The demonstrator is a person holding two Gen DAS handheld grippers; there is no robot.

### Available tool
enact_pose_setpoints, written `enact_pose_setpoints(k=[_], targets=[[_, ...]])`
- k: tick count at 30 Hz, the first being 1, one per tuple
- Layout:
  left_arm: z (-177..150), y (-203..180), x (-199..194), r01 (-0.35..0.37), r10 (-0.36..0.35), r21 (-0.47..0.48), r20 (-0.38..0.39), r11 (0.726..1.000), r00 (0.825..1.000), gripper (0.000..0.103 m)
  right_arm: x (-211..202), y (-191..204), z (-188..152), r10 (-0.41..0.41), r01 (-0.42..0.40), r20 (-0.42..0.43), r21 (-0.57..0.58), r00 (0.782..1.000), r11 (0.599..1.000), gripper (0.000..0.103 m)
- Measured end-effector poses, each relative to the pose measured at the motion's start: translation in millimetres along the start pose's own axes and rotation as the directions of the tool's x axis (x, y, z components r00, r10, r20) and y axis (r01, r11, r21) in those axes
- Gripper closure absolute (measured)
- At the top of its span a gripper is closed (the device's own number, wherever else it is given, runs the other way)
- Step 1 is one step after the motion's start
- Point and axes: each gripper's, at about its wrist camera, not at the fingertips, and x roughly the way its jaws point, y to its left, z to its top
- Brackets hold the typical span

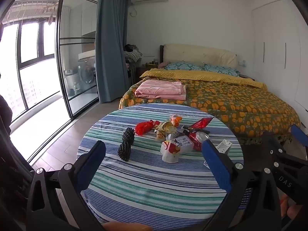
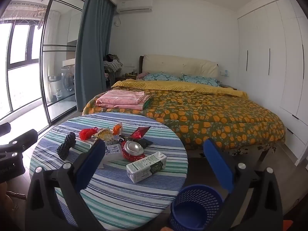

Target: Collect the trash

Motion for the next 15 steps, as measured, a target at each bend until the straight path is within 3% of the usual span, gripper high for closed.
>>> enact_pose_setpoints(k=[15], targets=[[-4.4, -0.7, 0.5, 0.000, 0.000, 0.014, -0.002, 1.000, 1.000, 0.004, 9.7, -16.4, -5.2, -0.002, 0.003, -0.020, 0.010, 1.000, 1.000, 0.005]])
